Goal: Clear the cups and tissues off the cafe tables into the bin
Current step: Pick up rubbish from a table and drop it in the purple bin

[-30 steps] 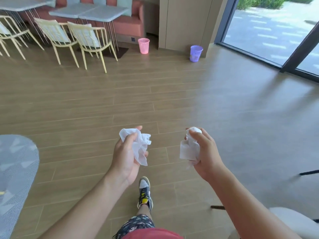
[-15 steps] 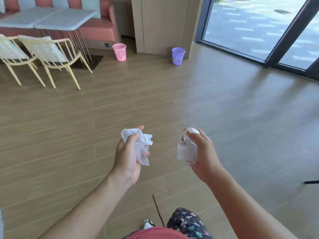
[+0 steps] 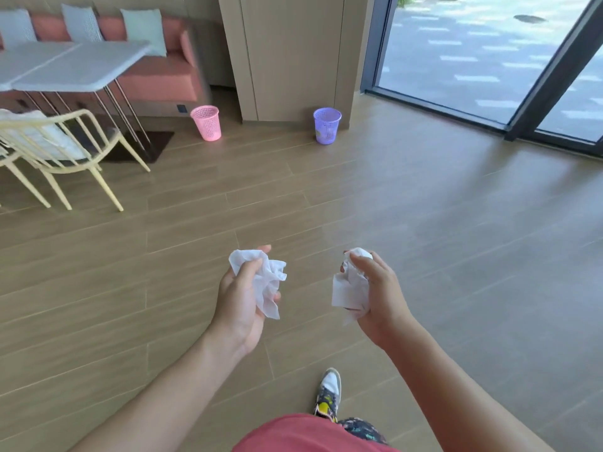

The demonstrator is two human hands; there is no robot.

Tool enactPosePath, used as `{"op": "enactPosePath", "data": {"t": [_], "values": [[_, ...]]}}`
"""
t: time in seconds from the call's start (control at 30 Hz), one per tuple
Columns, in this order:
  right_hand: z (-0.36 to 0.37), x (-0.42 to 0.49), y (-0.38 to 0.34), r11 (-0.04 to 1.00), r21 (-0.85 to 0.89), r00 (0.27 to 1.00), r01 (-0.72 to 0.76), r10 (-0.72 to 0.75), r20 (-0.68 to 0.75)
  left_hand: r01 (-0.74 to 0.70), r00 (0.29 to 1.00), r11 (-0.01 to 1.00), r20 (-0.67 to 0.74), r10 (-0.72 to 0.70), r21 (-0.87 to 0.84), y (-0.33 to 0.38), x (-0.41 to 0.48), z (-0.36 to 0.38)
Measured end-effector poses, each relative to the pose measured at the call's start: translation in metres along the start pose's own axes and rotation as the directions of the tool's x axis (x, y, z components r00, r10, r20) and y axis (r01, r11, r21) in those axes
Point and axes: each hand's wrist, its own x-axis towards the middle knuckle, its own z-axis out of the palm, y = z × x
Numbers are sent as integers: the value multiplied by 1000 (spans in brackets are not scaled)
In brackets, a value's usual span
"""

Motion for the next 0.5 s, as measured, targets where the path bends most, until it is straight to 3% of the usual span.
{"op": "enactPosePath", "data": {"t": [0.2,0.5], "values": [[-7,119,-87,999,-38,1000,13,-12,27,10,1000,1000,1,-10,-26,38,115,73],[-11,287,-155,1000,-28,999,-6,4,-42,38,999,996,14,-37,-79,72,293,142]]}}
